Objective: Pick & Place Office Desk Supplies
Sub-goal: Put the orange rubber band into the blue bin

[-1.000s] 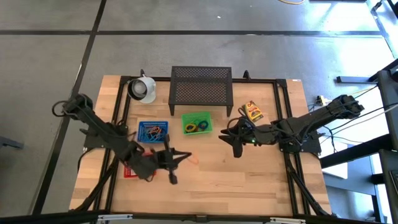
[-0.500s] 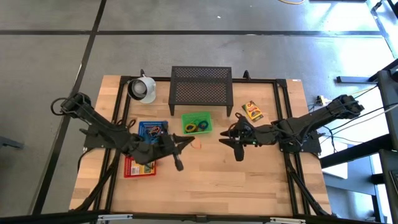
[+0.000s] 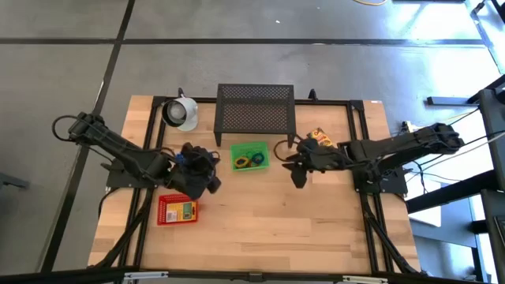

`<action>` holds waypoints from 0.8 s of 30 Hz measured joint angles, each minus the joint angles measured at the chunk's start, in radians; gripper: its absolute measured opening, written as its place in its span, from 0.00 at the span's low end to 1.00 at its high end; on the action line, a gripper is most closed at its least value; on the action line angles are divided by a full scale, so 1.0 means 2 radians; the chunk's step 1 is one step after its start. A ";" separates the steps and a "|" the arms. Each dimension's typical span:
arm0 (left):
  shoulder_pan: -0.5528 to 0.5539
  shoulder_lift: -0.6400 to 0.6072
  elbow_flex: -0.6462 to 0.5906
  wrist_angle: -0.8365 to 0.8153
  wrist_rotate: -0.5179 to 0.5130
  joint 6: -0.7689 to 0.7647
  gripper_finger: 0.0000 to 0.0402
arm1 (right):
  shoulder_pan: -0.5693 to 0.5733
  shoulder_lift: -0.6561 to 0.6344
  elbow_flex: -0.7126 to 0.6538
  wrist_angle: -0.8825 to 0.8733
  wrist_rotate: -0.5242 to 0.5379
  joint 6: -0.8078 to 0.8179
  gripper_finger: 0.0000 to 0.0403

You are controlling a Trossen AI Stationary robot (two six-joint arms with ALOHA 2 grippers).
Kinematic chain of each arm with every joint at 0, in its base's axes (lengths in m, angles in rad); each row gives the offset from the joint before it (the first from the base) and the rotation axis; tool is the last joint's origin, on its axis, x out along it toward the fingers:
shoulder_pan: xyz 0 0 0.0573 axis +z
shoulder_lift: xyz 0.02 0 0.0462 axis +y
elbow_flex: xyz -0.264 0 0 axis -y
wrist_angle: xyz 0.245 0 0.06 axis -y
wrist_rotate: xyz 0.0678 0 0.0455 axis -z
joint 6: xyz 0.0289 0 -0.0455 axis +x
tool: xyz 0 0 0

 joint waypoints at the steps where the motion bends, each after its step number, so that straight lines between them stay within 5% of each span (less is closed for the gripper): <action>1: 0.005 0.000 0.000 -0.038 0.017 -0.029 0.01 | -0.008 -0.001 0.000 -0.018 -0.004 0.003 0.38; 9: 0.041 0.003 -0.006 -0.240 0.121 -0.196 0.01 | -0.060 -0.003 0.000 -0.205 -0.064 0.016 0.38; 17: 0.083 0.003 -0.050 -0.258 0.194 -0.231 0.01 | -0.098 -0.003 0.000 -0.394 -0.005 0.042 0.38; 24: 0.116 0.003 -0.067 -0.258 0.224 -0.231 0.01 | -0.162 -0.003 -0.010 -0.377 0.002 0.013 0.38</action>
